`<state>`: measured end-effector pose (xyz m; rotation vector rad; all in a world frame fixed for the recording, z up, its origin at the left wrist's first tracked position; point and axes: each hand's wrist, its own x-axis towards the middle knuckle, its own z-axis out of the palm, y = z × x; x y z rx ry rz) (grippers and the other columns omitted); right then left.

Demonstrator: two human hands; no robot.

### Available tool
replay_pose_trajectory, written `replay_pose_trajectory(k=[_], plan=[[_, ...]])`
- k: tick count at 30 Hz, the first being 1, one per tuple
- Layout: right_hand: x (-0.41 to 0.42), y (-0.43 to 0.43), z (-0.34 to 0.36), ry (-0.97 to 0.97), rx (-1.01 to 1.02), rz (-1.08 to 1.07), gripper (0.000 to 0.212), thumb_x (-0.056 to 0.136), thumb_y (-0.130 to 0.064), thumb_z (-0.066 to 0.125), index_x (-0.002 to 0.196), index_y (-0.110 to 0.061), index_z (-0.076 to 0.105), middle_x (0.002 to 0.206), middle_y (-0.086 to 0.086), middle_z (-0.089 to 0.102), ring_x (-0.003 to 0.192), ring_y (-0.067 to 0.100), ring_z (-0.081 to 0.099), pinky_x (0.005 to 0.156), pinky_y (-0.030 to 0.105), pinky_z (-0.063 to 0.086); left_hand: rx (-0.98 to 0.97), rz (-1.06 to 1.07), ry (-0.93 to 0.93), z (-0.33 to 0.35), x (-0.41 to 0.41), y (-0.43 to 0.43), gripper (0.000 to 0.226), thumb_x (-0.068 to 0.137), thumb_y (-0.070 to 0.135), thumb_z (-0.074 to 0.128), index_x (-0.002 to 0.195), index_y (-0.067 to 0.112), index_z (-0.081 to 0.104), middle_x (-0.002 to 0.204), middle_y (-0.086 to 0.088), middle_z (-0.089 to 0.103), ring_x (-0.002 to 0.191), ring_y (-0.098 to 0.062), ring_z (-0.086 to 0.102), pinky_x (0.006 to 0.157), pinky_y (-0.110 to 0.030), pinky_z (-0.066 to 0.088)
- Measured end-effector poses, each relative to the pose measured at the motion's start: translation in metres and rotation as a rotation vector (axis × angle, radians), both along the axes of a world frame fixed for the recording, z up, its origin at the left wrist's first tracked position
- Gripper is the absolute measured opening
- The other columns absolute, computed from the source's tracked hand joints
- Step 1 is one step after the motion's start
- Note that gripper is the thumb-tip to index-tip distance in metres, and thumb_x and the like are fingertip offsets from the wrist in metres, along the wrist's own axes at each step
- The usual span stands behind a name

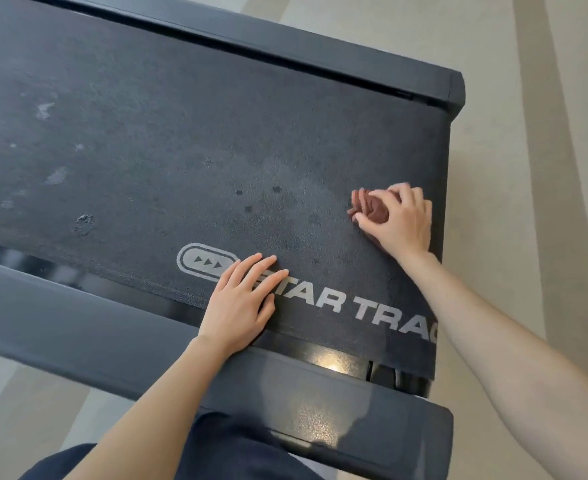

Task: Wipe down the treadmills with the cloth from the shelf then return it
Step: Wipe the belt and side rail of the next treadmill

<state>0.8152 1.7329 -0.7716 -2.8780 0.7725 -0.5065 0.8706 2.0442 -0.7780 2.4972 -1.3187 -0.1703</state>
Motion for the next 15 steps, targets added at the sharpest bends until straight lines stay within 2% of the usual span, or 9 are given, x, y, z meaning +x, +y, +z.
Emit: replay_pose_trajectory(k=[4, 10, 13, 15], plan=[[0.004, 0.006, 0.008, 0.009, 0.098, -0.074, 0.052, 0.075, -0.061, 0.065, 0.107, -0.020, 0.067, 0.107, 0.005, 0.060, 0.097, 0.025, 0.052, 0.078, 0.033, 0.040, -0.006, 0.006, 0.015, 0.001, -0.002, 0.000, 0.045, 0.089, 0.029, 0.037, 0.129, 0.025, 0.056, 0.140, 0.000, 0.048, 0.134, -0.024, 0.038, 0.110, -0.044, 0.031], [-0.108, 0.112, 0.002, 0.046, 0.107, 0.216, 0.050, 0.073, -0.061, 0.061, 0.106, -0.024, 0.066, 0.107, 0.002, 0.060, 0.096, 0.021, 0.053, 0.075, 0.031, 0.043, 0.069, 0.001, 0.013, 0.011, -0.003, -0.001, 0.046, 0.090, 0.030, 0.035, 0.131, 0.022, 0.056, 0.141, -0.003, 0.048, 0.133, -0.027, 0.039, 0.110, -0.043, 0.030], [-0.114, 0.103, 0.003, 0.034, 0.023, 0.389, 0.049, 0.072, -0.057, 0.064, 0.105, -0.021, 0.068, 0.103, 0.004, 0.063, 0.093, 0.025, 0.058, 0.074, 0.034, 0.044, 0.083, 0.008, 0.005, 0.010, -0.004, -0.001, 0.046, 0.090, 0.030, 0.035, 0.131, 0.023, 0.055, 0.141, -0.003, 0.047, 0.133, -0.026, 0.039, 0.111, -0.043, 0.030], [-0.092, 0.081, 0.004, -0.010, 0.002, 0.420, 0.045, 0.071, -0.051, 0.068, 0.101, -0.018, 0.070, 0.098, 0.005, 0.063, 0.088, 0.027, 0.059, 0.071, 0.036, 0.044, 0.073, 0.008, -0.014, 0.008, -0.004, -0.003, 0.046, 0.090, 0.030, 0.035, 0.130, 0.024, 0.056, 0.140, -0.002, 0.049, 0.132, -0.026, 0.042, 0.110, -0.043, 0.032]])
